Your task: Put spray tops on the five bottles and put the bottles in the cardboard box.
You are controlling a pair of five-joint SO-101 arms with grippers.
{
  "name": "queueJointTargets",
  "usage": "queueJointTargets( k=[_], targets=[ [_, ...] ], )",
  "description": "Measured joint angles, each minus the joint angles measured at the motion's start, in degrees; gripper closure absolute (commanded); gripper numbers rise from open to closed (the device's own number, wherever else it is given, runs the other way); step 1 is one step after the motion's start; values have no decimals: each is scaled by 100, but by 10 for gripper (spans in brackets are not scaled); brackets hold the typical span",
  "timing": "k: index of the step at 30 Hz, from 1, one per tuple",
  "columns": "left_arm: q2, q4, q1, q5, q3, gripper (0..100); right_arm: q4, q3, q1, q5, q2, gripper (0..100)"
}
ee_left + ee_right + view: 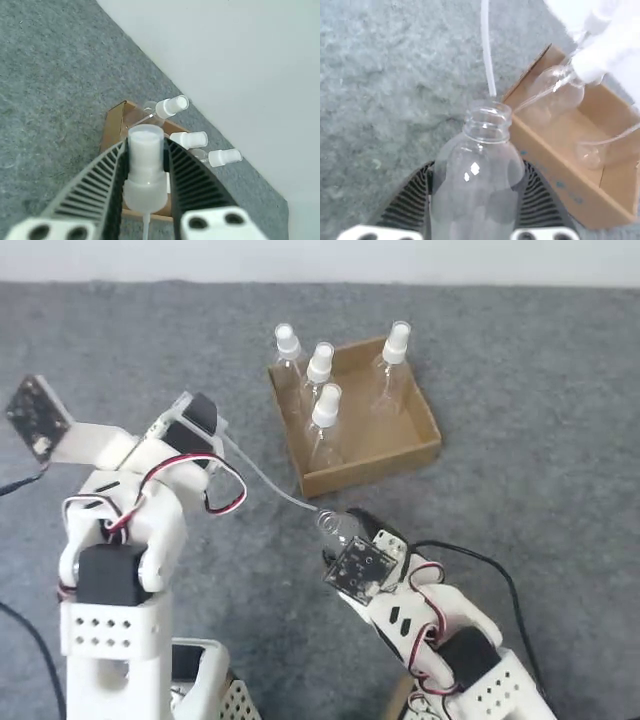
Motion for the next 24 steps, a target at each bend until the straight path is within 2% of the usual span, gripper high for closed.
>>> queueJointTargets(
  k=[5,13,19,24],
  targets=[
    [-62,0,18,-9,0,988,0,79,-18,18,-308,968],
    [-1319,-105,105,-185,9,988,0,237,-18,229,-369,967],
    [-1802,-141,404,-246,651,988,0,237,-18,229,-369,968],
    [-2268,-255,387,-273,1029,988,0,237,-220,229,-369,968]
  ],
)
